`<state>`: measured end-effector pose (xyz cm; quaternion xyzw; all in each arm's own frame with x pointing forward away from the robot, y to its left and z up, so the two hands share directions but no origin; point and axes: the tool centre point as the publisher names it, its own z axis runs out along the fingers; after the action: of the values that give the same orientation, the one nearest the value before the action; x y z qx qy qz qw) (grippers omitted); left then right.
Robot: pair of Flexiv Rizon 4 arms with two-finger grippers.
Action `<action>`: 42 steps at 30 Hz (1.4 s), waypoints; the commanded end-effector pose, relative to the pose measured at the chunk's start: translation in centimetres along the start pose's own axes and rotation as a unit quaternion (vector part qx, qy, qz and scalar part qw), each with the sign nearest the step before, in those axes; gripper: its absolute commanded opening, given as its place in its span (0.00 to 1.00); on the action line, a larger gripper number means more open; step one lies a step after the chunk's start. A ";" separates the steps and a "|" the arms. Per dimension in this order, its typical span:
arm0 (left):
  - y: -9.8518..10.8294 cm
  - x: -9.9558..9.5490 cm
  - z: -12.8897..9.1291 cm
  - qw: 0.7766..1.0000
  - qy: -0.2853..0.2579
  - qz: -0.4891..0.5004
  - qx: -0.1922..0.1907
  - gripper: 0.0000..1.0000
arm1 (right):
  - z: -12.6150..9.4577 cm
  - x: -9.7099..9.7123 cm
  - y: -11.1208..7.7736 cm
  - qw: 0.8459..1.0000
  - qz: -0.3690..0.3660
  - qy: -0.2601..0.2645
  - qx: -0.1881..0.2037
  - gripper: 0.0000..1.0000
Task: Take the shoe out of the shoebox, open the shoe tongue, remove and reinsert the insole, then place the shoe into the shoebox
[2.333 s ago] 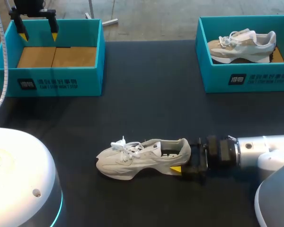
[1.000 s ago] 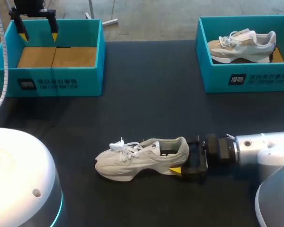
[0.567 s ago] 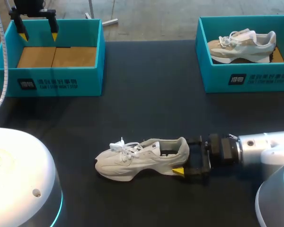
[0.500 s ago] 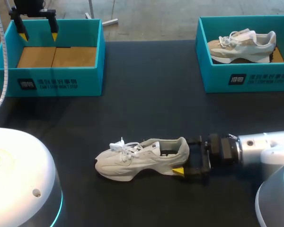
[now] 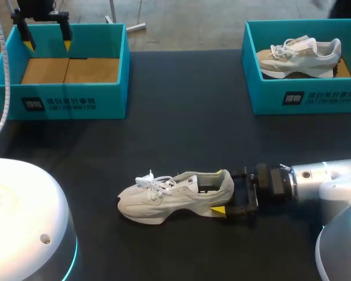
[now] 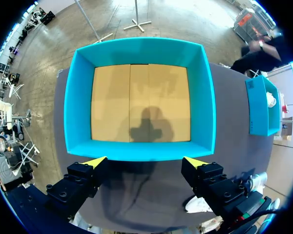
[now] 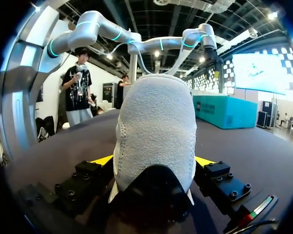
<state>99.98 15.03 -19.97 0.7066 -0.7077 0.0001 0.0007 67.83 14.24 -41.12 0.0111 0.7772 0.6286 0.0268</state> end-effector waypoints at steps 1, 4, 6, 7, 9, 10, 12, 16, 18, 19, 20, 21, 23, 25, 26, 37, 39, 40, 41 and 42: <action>0.0 0.0 0.0 1.000 0.000 0.000 0.000 1.00 | 0.7 -0.1 0.0 1.000 0.001 0.002 0.003 1.00; 0.0 0.0 0.0 1.000 0.000 0.000 0.000 1.00 | 0.8 -0.2 -0.1 1.000 0.001 0.002 0.004 0.96; 0.0 0.0 0.0 1.000 0.000 0.000 0.000 1.00 | 0.7 -0.2 -0.2 1.000 0.001 0.002 0.004 0.51; 0.0 0.0 0.0 1.000 0.000 0.000 0.000 1.00 | 0.7 -0.3 -0.1 1.000 0.001 0.001 0.003 0.40; 0.0 0.0 0.0 1.000 0.000 0.000 0.000 1.00 | 0.8 -0.3 0.0 1.000 -0.001 0.001 0.003 0.00; 0.0 0.0 0.0 1.000 0.000 0.000 0.000 1.00 | 0.8 -0.3 -0.1 1.000 -0.001 0.001 0.004 0.00; 0.0 0.0 0.0 1.000 0.000 0.000 0.000 1.00 | 0.8 -0.3 -0.1 1.000 -0.002 0.001 0.004 0.00; 0.0 0.0 0.0 1.000 0.000 0.000 0.000 1.00 | 0.9 -0.2 -0.1 1.000 -0.004 0.002 0.003 0.00; 0.0 0.0 0.0 1.000 0.000 0.000 0.000 1.00 | 0.9 -0.1 0.0 1.000 -0.005 -0.002 0.004 0.00; 0.0 0.0 0.0 1.000 0.000 0.000 0.000 1.00 | 0.9 -0.1 0.0 1.000 -0.005 -0.002 0.004 0.00; 0.0 0.0 0.0 1.000 0.000 0.000 0.000 1.00 | 0.9 -0.1 0.0 1.000 -0.005 -0.002 0.004 0.00; 0.0 0.0 0.0 1.000 0.000 0.000 0.000 1.00 | 0.9 -0.1 0.0 1.000 -0.005 -0.002 0.004 0.00; 0.0 0.0 0.0 1.000 0.000 0.000 0.000 1.00 | 0.9 -0.1 0.0 1.000 -0.005 -0.002 0.004 0.00; 0.0 0.0 0.0 1.000 0.000 0.000 0.000 1.00 | 0.9 -0.1 0.0 1.000 -0.005 -0.002 0.004 0.00; 0.0 0.0 0.0 1.000 0.000 0.000 0.000 1.00 | 0.9 -0.1 0.0 1.000 -0.005 -0.002 0.004 0.00; 2.9 1.3 -2.5 1.000 -0.002 0.002 0.017 1.00 | 0.9 -0.1 0.0 1.000 -0.005 -0.002 0.004 0.00; 3.9 1.8 -3.0 1.000 -0.009 -0.003 0.021 1.00 | 0.9 -0.1 0.0 1.000 -0.005 -0.002 0.004 0.00; 4.3 2.2 -3.1 1.000 -0.014 -0.003 0.024 1.00 | 0.9 -0.1 0.0 1.000 -0.005 -0.002 0.004 0.00; 4.5 2.4 -3.2 1.000 -0.014 -0.002 0.023 1.00 | 0.9 -0.1 0.0 1.000 -0.005 -0.002 0.004 0.00; 5.0 2.9 -3.5 1.000 -0.017 -0.005 0.023 1.00 | 0.9 -0.1 0.0 1.000 -0.005 -0.002 0.004 0.00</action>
<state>97.17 12.95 -17.09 0.7080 -0.7062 -0.0041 -0.0067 67.99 14.83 -41.25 0.0081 0.7780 0.6275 0.0302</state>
